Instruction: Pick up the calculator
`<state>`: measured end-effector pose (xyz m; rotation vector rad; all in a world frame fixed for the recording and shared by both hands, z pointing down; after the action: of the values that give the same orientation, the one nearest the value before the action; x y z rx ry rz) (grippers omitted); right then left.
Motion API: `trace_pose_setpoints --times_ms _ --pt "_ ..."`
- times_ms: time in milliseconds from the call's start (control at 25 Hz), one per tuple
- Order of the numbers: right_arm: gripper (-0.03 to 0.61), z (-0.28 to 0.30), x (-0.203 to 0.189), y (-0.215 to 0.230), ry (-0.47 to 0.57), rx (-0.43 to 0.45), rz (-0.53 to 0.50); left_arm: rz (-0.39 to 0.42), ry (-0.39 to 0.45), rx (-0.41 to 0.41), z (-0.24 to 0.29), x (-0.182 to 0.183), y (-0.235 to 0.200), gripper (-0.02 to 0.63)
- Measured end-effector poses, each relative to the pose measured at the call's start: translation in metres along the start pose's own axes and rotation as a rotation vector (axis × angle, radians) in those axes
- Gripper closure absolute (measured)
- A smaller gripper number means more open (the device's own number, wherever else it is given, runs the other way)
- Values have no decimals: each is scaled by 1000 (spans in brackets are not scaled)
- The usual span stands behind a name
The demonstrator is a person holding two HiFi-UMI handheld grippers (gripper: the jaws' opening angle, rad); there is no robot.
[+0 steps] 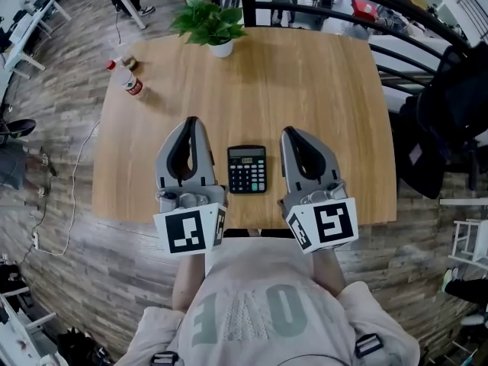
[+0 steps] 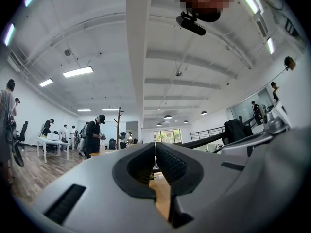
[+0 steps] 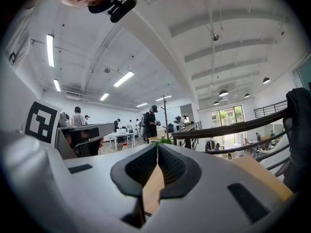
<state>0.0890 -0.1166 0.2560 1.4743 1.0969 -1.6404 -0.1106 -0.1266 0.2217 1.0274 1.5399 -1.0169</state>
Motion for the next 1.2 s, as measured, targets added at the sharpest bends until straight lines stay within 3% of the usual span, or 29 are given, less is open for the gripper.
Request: trace_pose_setpoints --times_ms 160,320,600,680,800,1000,1120,1200 --pt "558 8 7 -4 11 2 -7 -6 39 22 1 9 -12 598" --pt "558 8 13 -6 19 -13 3 -28 18 15 6 11 -19 598" --pt "558 2 -3 -8 -34 -36 37 -9 -39 -104 22 -3 -9 580" --pt "558 -1 -9 -8 -61 -46 49 -15 -106 -164 34 -10 -10 462" --pt "558 -8 -17 -5 -103 -73 74 -17 -228 -242 55 -26 -16 365" --pt "558 -14 -33 1 -162 -108 118 -8 -576 -462 89 -79 -21 359" --pt "558 -15 -42 6 -202 -110 123 125 -728 -563 107 -120 -16 359" --pt "558 -17 -47 8 -226 -122 127 194 -862 -683 115 -150 -9 359"
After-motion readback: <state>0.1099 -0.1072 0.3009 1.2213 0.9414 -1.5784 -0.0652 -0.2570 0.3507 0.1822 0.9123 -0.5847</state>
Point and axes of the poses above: the fingertips, and each gripper's own axes: z forward along the fingers, y to its right, x out of its top, the point moved 8 cm from there along -z, backward along the fingers, and after that the axes turned 12 degrees about -z, right-handed, at the moved point
